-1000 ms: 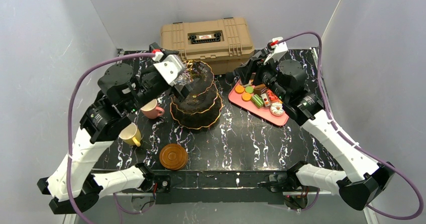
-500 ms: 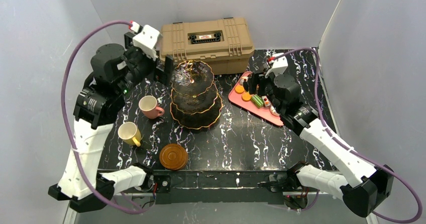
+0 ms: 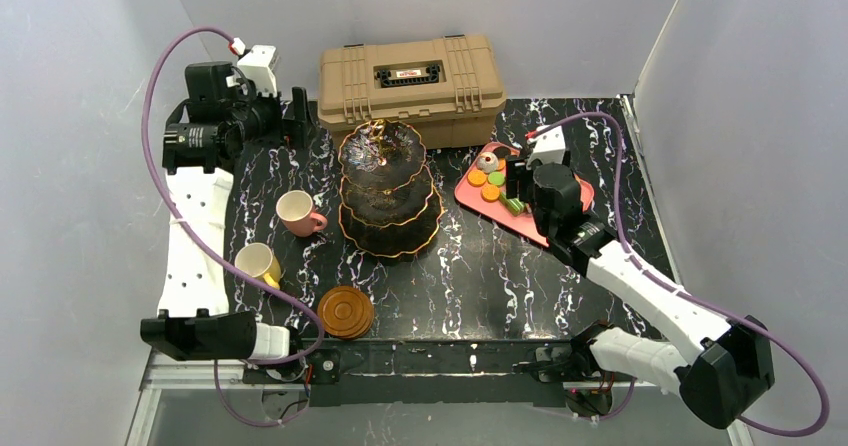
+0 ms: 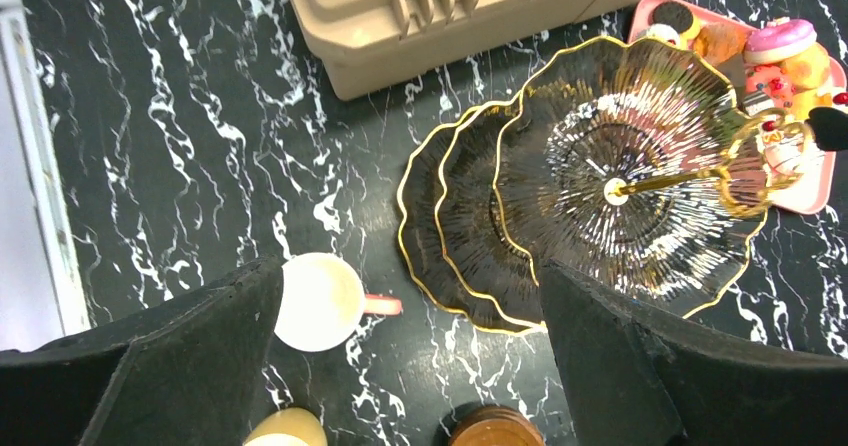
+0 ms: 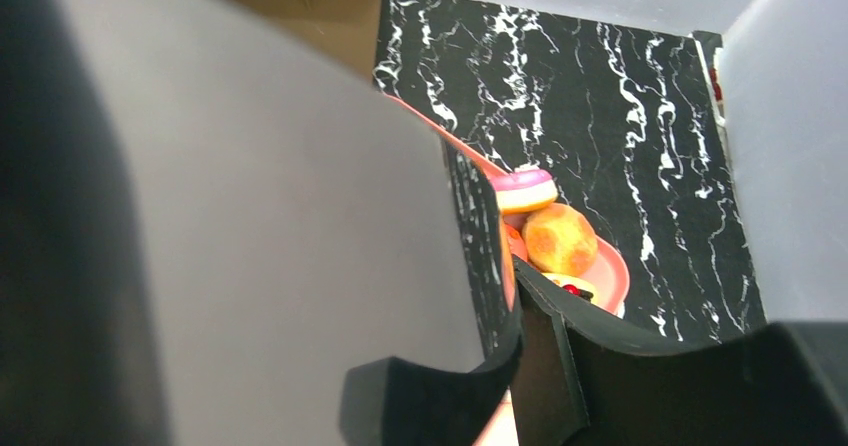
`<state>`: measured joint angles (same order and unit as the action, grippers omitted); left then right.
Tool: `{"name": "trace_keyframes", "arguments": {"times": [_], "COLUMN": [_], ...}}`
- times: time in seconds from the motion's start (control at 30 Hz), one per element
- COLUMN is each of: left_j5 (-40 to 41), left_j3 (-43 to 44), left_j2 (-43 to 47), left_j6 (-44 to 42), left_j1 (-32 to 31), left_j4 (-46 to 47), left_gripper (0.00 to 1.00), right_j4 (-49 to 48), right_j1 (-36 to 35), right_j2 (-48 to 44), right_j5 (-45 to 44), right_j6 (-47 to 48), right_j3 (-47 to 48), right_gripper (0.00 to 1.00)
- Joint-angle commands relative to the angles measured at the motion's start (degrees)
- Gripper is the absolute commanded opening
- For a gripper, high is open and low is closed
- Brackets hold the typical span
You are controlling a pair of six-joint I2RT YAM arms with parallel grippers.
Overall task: Serve the afternoon tea
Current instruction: Pick up the desert from the tray.
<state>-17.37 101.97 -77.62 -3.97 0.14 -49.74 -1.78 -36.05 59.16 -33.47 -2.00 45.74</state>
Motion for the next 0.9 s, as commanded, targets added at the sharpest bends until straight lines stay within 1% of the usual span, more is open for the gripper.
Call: {"name": "trace_keyframes", "arguments": {"times": [0.0,0.23,0.53,0.63,0.87], "left_j5": [-5.26,-6.14,-7.36,-7.70,-9.25], "left_j3": [-0.61,-0.28,-1.48,-2.15,-3.13], "left_j2": [0.46,-2.29,-2.28,-2.08,-1.50], "left_j6": [1.47,1.46,1.28,1.27,0.92], "left_j1": [2.94,4.23,5.95,6.10,6.12], "left_j4": [-2.21,-3.03,-1.22,-0.86,-0.62], "left_gripper": [0.98,0.98,0.98,0.98,0.98], "right_j4": [-7.27,-11.02,-15.44,-16.46,-18.78], "right_j1": [1.02,3.66,8.84,9.29,9.90], "right_j2": [1.65,7.24,10.29,10.53,12.22], "right_j5": [-4.08,-2.91,3.57,5.97,8.28], "right_j6": [2.63,3.94,1.31,1.01,0.21], "right_j3": [-1.58,-3.99,-6.62,-6.69,-7.34], "right_gripper": [0.72,0.69,0.68,0.68,0.67]}}
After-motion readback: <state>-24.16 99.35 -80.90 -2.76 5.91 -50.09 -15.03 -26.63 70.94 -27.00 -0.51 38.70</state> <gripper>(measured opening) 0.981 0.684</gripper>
